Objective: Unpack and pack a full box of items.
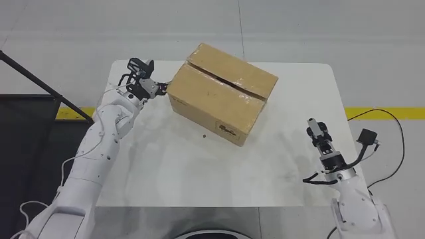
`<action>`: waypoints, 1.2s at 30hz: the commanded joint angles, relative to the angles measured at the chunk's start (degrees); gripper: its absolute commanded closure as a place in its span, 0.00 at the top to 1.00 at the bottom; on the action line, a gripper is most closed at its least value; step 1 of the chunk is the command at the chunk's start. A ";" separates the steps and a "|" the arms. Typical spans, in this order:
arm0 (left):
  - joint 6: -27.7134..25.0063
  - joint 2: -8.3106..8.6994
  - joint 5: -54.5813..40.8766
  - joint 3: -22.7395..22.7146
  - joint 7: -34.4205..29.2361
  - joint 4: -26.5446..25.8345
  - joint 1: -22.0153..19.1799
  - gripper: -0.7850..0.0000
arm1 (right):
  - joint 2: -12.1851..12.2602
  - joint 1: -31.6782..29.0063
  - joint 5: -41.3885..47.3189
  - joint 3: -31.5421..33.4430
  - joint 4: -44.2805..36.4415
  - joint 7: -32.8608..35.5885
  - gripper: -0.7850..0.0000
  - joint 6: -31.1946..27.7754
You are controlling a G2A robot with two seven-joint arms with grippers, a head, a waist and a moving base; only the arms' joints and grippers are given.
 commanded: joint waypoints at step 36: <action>4.96 2.28 -1.79 -6.30 -1.99 -29.80 25.89 1.00 | 0.07 -0.83 2.31 0.96 2.87 1.07 1.00 -4.53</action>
